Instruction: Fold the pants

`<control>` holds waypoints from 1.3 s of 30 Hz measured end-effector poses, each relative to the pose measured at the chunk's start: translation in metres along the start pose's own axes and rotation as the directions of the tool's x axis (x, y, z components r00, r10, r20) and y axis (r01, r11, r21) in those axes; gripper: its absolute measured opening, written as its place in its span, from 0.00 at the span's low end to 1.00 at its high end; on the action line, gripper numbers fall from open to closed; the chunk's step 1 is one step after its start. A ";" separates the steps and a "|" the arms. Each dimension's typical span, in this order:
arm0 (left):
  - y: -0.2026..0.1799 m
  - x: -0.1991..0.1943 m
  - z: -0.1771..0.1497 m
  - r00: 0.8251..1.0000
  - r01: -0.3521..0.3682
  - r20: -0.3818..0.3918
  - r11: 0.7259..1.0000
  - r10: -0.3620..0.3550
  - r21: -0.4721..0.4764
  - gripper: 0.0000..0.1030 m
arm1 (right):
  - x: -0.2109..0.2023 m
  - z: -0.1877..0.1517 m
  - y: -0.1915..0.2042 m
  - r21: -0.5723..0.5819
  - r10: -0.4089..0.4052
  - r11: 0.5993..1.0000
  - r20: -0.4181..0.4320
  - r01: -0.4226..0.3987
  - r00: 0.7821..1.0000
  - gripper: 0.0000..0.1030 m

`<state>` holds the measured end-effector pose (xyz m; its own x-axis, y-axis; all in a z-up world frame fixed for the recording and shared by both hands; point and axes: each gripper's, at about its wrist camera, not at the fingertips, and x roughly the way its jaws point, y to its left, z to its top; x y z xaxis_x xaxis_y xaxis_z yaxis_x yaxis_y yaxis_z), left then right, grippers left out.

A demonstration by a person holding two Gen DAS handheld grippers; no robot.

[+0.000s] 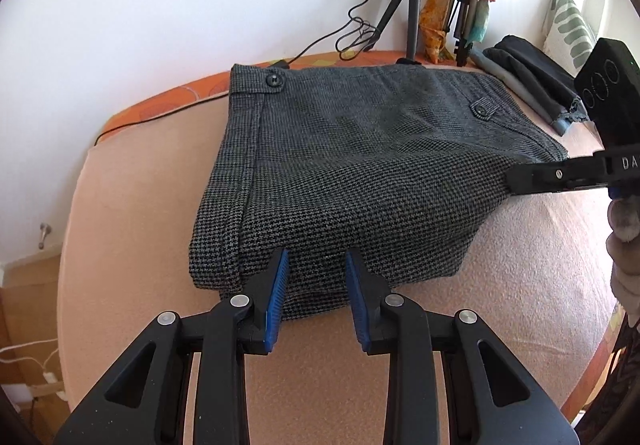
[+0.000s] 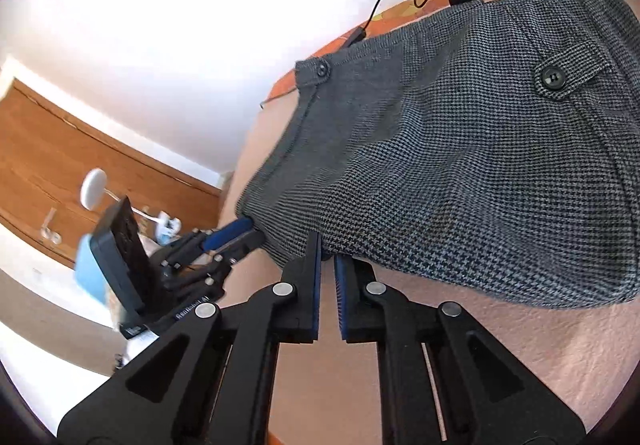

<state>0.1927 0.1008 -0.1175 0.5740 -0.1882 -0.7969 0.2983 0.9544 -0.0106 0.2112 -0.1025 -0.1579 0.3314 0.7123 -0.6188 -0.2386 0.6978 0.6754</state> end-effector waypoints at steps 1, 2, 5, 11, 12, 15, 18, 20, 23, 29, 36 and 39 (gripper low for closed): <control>0.001 -0.002 0.000 1.000 -0.009 0.001 1.000 0.009 0.008 0.28 | 0.006 -0.005 0.001 -0.009 -0.011 1.000 -0.023 0.011 1.000 0.12; 0.002 -0.006 0.000 1.000 -0.015 0.011 1.000 0.015 0.008 0.28 | 0.012 -0.009 0.002 -0.012 -0.013 1.000 -0.032 0.012 0.999 0.18; 0.011 -0.023 0.004 0.998 -0.009 0.059 1.000 0.011 -0.026 0.28 | 0.028 -0.020 0.007 -0.025 -0.005 1.000 -0.027 0.005 1.000 0.41; 0.030 -0.040 0.007 0.994 -0.021 0.103 0.996 0.030 -0.081 0.28 | 0.066 -0.021 0.022 -0.038 0.008 0.999 -0.028 -0.009 1.000 0.43; 0.033 -0.043 0.007 0.993 -0.022 0.113 0.996 0.032 -0.090 0.28 | 0.073 -0.019 0.026 -0.049 0.011 0.999 -0.025 -0.012 1.000 0.43; 0.043 -0.051 0.005 0.990 -0.026 0.138 0.992 0.043 -0.121 0.28 | 0.083 -0.014 0.029 -0.040 0.020 0.999 -0.013 -0.021 1.000 0.20; 0.045 -0.051 0.003 0.989 -0.026 0.141 0.992 0.043 -0.124 0.28 | 0.088 -0.008 0.019 0.117 0.119 0.987 -0.037 -0.113 0.992 0.14; 0.041 -0.047 0.004 0.990 -0.030 0.134 0.994 0.045 -0.106 0.28 | 0.083 -0.010 0.010 0.247 0.218 0.947 -0.018 -0.207 0.976 0.14; 0.030 -0.029 0.004 0.995 -0.024 0.094 0.997 0.031 -0.074 0.28 | 0.081 -0.017 0.006 0.287 0.203 0.940 -0.042 -0.182 0.978 0.14; 0.011 0.009 -0.004 0.999 -0.036 -0.021 0.999 0.036 0.011 0.28 | 0.089 -0.023 0.025 0.092 -0.017 0.995 -0.107 0.027 0.994 0.22; -0.003 -0.013 0.007 0.996 -0.074 0.056 0.996 0.072 0.044 0.28 | 0.016 -0.041 0.006 0.059 -0.097 0.994 0.034 0.095 0.995 0.56; -0.022 -0.015 0.015 0.997 -0.022 0.079 0.998 0.017 0.066 0.28 | -0.030 -0.049 -0.033 0.193 -0.138 0.975 0.144 0.109 0.980 0.61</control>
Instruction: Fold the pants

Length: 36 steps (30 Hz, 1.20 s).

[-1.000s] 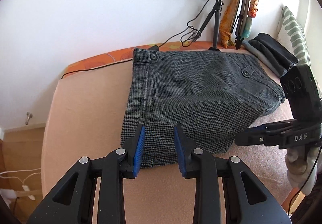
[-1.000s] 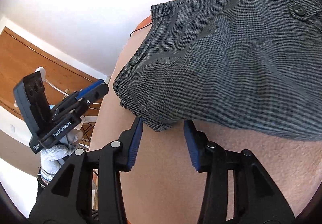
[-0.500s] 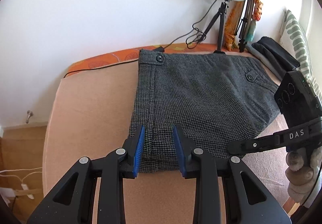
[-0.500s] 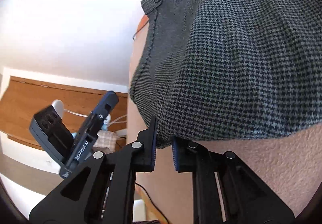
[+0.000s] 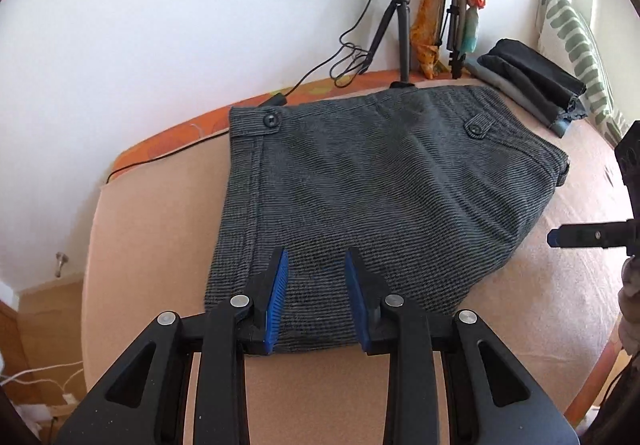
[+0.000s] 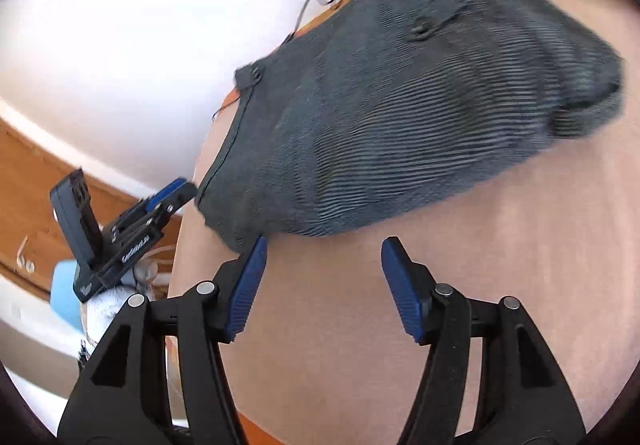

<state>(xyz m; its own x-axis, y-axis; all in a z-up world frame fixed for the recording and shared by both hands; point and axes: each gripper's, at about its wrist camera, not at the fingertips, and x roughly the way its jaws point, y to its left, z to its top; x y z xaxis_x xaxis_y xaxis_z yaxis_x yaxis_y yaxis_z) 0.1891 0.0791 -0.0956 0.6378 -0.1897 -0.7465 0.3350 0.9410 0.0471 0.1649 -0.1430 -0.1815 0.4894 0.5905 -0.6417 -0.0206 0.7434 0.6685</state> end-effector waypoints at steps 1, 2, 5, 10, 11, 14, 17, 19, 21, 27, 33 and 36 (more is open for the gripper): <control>-0.007 0.003 0.002 1.000 0.029 -0.005 1.000 -0.029 0.006 0.28 | -0.009 0.006 -0.014 0.054 -0.005 0.999 0.031 0.004 0.999 0.62; -0.014 0.007 0.003 0.999 0.048 -0.013 0.999 -0.048 0.017 0.28 | -0.016 0.011 -0.027 0.101 -0.013 0.995 0.056 0.007 0.998 0.64; -0.037 0.020 0.005 0.997 0.069 -0.043 0.995 -0.066 0.069 0.28 | -0.035 0.024 -0.061 0.208 -0.063 0.977 0.101 0.041 0.993 0.64; -0.053 0.036 0.007 0.990 0.118 -0.081 0.990 -0.112 0.073 0.28 | -0.047 0.040 -0.100 0.314 -0.056 0.949 0.134 0.011 0.989 0.64; -0.054 0.039 0.007 0.989 0.124 -0.091 0.990 -0.117 0.074 0.28 | -0.043 0.044 -0.103 0.323 -0.048 0.946 0.142 -0.001 0.989 0.64; -0.058 0.045 0.003 0.986 0.130 -0.116 0.988 -0.119 0.089 0.28 | -0.043 0.051 -0.108 0.332 -0.049 0.943 0.156 -0.006 0.987 0.64; -0.058 0.047 0.001 0.983 0.142 -0.127 0.986 -0.131 0.085 0.28 | -0.041 0.061 -0.112 0.337 -0.063 0.942 0.173 0.001 0.983 0.64; -0.057 0.050 -0.002 0.981 0.149 -0.135 0.986 -0.138 0.080 0.28 | -0.040 0.067 -0.114 0.327 -0.075 0.945 0.174 0.015 0.982 0.55; -0.059 0.052 -0.003 0.981 0.147 -0.138 0.986 -0.134 0.085 0.28 | -0.038 0.068 -0.109 0.285 -0.102 0.957 0.152 0.055 0.983 0.38; -0.069 0.055 -0.005 0.983 0.134 -0.141 0.983 -0.117 0.122 0.26 | -0.050 0.078 -0.067 0.007 -0.176 0.984 0.158 0.177 0.972 0.14; -0.068 0.053 -0.005 0.982 0.150 -0.136 0.982 -0.134 0.114 0.27 | -0.058 0.083 -0.043 -0.175 -0.317 0.921 0.185 0.349 0.930 0.10; -0.059 0.046 -0.006 0.980 0.161 -0.132 0.984 -0.151 0.069 0.27 | -0.043 0.076 -0.056 -0.178 -0.372 0.901 0.154 0.396 0.915 0.10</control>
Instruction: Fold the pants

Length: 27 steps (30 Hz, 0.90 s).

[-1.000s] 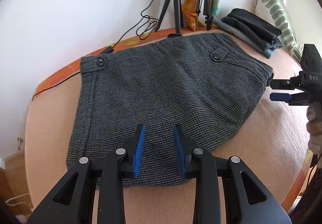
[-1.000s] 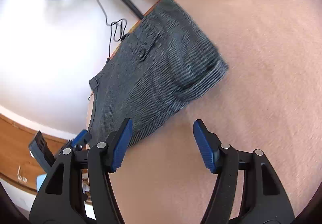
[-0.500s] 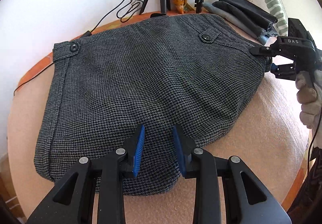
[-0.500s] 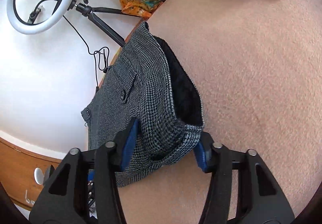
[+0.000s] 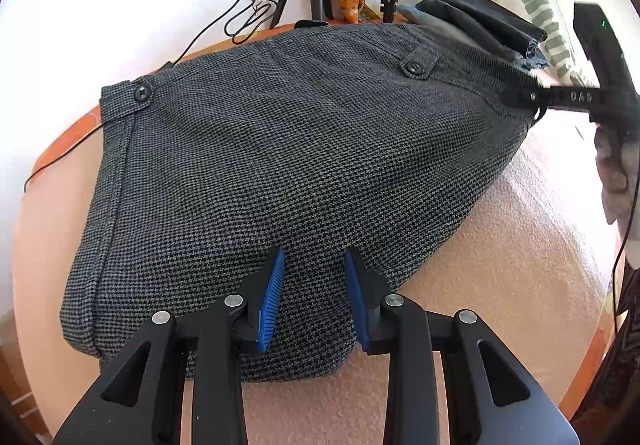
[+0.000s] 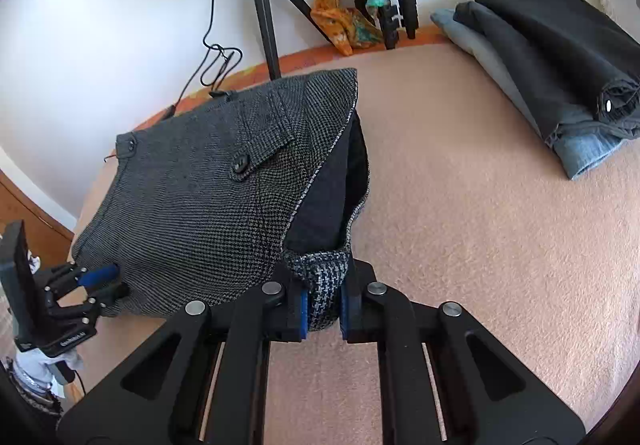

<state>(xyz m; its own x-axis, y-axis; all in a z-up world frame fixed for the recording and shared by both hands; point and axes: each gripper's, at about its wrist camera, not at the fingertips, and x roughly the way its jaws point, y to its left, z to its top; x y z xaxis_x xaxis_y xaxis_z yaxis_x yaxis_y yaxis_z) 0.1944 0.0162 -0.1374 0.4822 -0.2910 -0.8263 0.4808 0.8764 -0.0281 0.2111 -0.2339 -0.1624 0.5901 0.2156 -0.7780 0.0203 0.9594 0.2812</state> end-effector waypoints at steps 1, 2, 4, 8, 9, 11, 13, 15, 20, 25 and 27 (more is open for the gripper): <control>0.006 -0.005 -0.002 1.000 0.002 0.005 1.000 -0.002 -0.026 0.27 | 0.004 -0.003 0.000 -0.013 -0.013 1.000 -0.004 0.013 1.000 0.10; 0.013 -0.009 -0.004 1.000 -0.002 0.008 0.998 0.002 -0.056 0.28 | 0.006 -0.006 0.000 -0.023 -0.024 0.999 -0.005 0.024 1.000 0.10; 0.031 -0.024 -0.011 0.999 -0.006 0.033 0.990 0.011 -0.140 0.29 | 0.009 -0.005 0.001 -0.033 -0.024 0.999 -0.019 0.023 1.000 0.11; 0.075 -0.057 -0.033 0.995 0.050 0.097 0.925 -0.015 -0.376 0.41 | -0.001 0.003 0.002 -0.057 -0.041 0.998 -0.010 0.040 0.999 0.33; 0.085 -0.065 -0.039 0.994 0.061 0.112 0.902 -0.014 -0.428 0.42 | -0.006 0.004 0.003 -0.063 -0.052 0.997 0.006 0.052 0.999 0.36; 0.096 -0.079 -0.051 0.990 0.060 0.138 0.873 0.008 -0.483 0.42 | -0.017 0.005 0.001 -0.052 -0.038 0.998 0.034 0.040 0.999 0.44; 0.097 -0.088 -0.055 0.989 0.024 0.141 0.877 0.051 -0.480 0.42 | -0.026 0.004 -0.007 0.002 -0.001 1.000 0.040 0.000 0.999 0.51; 0.092 -0.092 -0.052 0.987 -0.016 0.135 0.891 0.086 -0.453 0.42 | -0.031 0.001 -0.016 0.059 0.038 0.997 0.040 -0.040 0.998 0.52; 0.067 -0.081 -0.018 0.980 -0.091 0.140 0.940 0.144 -0.330 0.42 | -0.025 -0.010 -0.046 0.272 0.139 0.952 0.022 -0.140 0.990 0.57; 0.032 -0.049 0.033 0.977 -0.117 0.154 0.974 0.148 -0.194 0.42 | -0.011 -0.026 -0.053 0.428 0.236 0.875 0.037 -0.228 0.971 0.57; 0.017 -0.032 0.048 0.976 -0.141 0.149 0.980 0.161 -0.140 0.42 | -0.007 -0.031 -0.050 0.455 0.255 0.855 0.049 -0.248 0.966 0.57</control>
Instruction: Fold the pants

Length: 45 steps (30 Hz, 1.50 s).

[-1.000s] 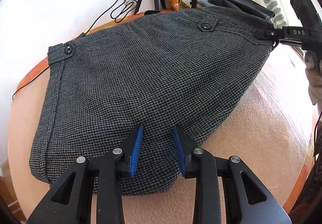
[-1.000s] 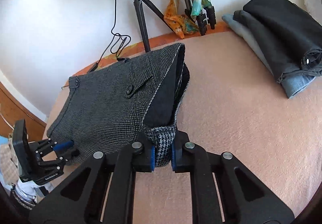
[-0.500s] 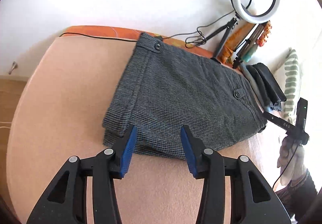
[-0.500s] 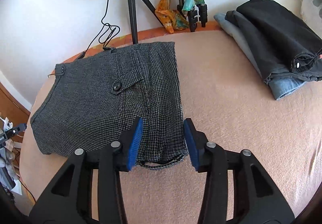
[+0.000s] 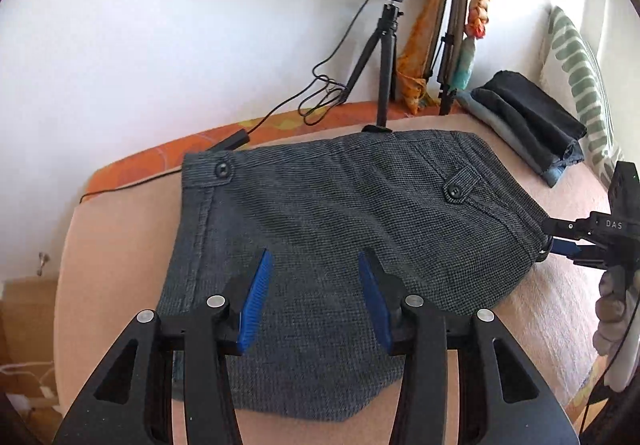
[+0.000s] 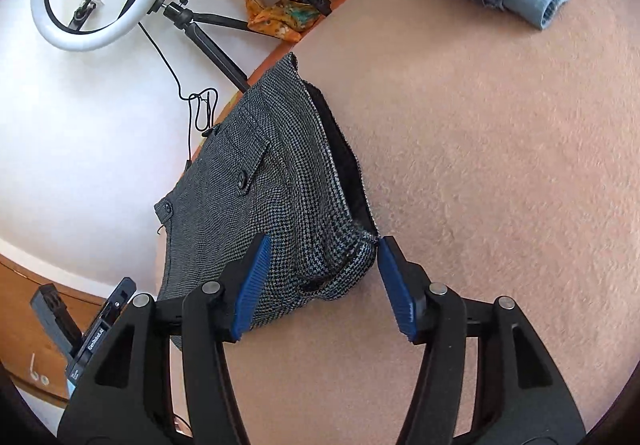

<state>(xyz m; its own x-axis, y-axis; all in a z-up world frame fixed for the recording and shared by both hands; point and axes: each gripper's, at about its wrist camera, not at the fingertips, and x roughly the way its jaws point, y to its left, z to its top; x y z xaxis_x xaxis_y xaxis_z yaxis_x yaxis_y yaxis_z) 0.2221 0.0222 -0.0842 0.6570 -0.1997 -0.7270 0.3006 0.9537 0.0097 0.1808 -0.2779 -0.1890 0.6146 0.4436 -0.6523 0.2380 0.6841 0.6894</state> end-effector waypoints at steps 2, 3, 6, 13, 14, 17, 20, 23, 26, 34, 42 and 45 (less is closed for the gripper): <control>-0.016 0.018 0.004 1.000 -0.009 -0.008 0.999 0.009 0.041 0.42 | 0.005 -0.005 -0.002 0.044 0.037 0.998 0.003 -0.037 0.999 0.57; -0.022 0.027 0.004 1.000 -0.011 -0.014 0.998 0.011 0.059 0.42 | 0.007 -0.008 -0.004 0.069 0.056 0.996 0.010 -0.056 0.998 0.57; -0.040 0.050 -0.005 0.999 -0.022 -0.046 0.993 0.027 0.114 0.42 | 0.004 -0.021 -0.017 0.160 0.084 0.983 0.045 -0.090 0.995 0.57; -0.052 0.074 -0.026 0.994 -0.059 -0.076 0.979 0.075 0.196 0.43 | 0.001 -0.024 -0.020 0.160 0.108 0.980 0.066 -0.117 0.992 0.57; -0.050 0.073 -0.025 0.994 -0.051 -0.080 0.980 0.068 0.190 0.43 | 0.003 -0.022 -0.019 0.155 0.101 0.982 0.075 -0.112 0.992 0.57; -0.047 0.072 -0.028 0.996 -0.041 -0.075 0.984 0.055 0.172 0.43 | 0.009 -0.016 -0.014 0.164 0.095 0.980 0.088 -0.109 0.992 0.57; -0.051 0.071 -0.029 0.996 -0.041 -0.072 0.983 0.055 0.178 0.43 | 0.019 -0.007 -0.008 0.184 0.085 0.977 0.108 -0.104 0.990 0.57; -0.053 0.071 -0.027 0.996 -0.042 -0.074 0.984 0.055 0.171 0.43 | 0.029 0.003 0.005 0.162 0.024 0.986 0.098 -0.040 0.995 0.29; -0.047 0.061 -0.025 0.997 -0.052 -0.048 0.990 0.059 0.135 0.43 | 0.026 0.009 0.020 0.095 -0.018 0.995 0.109 0.008 0.994 0.22; -0.041 0.072 -0.030 0.996 -0.014 -0.082 0.994 0.024 0.112 0.43 | 0.002 0.014 0.075 -0.152 -0.087 0.982 0.177 0.114 0.980 0.17; 0.005 0.009 -0.015 0.999 0.036 0.001 0.999 -0.036 -0.041 0.43 | -0.008 0.016 0.138 -0.371 -0.107 0.911 0.207 0.179 0.972 0.17; 0.035 -0.032 -0.021 0.998 0.026 0.058 0.993 -0.019 -0.119 0.43 | -0.006 0.015 0.158 -0.427 -0.103 0.885 0.210 0.186 0.972 0.17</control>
<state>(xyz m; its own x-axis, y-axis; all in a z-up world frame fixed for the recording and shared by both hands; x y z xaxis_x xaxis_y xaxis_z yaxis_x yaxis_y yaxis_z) 0.1964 0.0664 -0.0752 0.6899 -0.2304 -0.6863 0.2330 0.9682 -0.0909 0.2255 -0.1812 -0.0715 0.7309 0.2395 -0.6391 0.0040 0.9349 0.3549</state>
